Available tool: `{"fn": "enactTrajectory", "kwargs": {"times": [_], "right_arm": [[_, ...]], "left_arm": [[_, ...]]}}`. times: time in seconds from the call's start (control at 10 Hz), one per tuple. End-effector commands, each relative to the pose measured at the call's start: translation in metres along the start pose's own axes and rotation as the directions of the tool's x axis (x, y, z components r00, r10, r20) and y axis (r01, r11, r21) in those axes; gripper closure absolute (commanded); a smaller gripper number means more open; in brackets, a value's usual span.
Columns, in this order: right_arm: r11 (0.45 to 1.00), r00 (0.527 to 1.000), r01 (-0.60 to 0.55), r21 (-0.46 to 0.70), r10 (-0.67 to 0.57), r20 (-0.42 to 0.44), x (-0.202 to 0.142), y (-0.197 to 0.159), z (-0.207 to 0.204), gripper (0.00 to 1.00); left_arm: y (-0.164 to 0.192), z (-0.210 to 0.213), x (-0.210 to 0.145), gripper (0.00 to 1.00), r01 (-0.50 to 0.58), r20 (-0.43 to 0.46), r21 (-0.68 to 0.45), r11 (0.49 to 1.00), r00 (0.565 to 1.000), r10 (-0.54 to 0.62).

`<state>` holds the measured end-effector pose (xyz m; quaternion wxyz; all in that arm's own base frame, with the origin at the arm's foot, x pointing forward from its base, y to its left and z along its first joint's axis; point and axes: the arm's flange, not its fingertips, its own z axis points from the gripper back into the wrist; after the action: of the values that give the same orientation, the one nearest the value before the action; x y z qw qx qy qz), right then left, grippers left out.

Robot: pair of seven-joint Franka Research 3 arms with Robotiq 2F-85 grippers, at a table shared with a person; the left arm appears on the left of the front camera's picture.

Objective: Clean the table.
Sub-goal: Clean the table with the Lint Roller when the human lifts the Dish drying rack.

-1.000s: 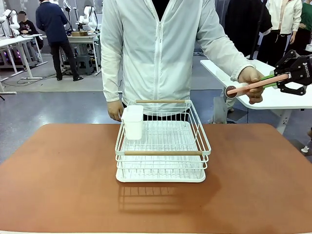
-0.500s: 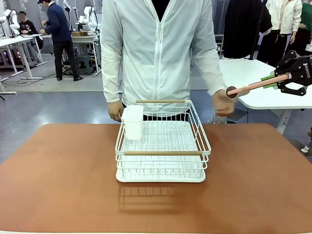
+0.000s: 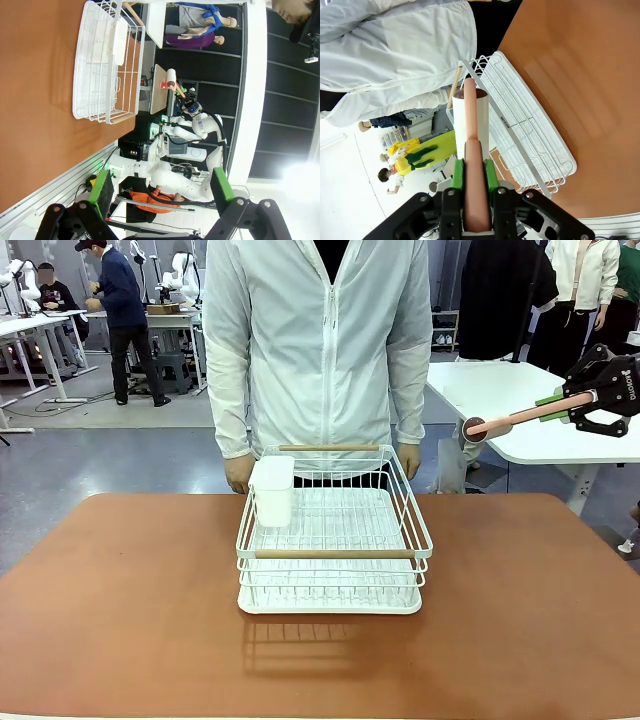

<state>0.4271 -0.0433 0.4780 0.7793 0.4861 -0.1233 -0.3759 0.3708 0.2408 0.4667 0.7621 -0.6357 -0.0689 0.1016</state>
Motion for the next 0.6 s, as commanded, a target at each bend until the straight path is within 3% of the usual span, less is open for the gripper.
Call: {"fn": "enactTrajectory", "kwargs": {"times": [0.0, 0.5], "right_arm": [[1.0, 1.0, 0.003, 0.002, -0.003, 0.0, -0.0012, 0.0016, 0.0, 1.0], [1.0, 1.0, 0.003, 0.002, -0.003, 0.0, -0.0012, 0.0016, 0.0, 1.0]], "left_arm": [[-0.0007, 0.0016, -0.0025, 0.0, 0.002, 0.004, -0.004, 1.0, 1.0, -0.002], [-0.0007, 0.0016, -0.0025, 0.0, 0.002, 0.004, -0.004, 1.0, 1.0, -0.002]]}}
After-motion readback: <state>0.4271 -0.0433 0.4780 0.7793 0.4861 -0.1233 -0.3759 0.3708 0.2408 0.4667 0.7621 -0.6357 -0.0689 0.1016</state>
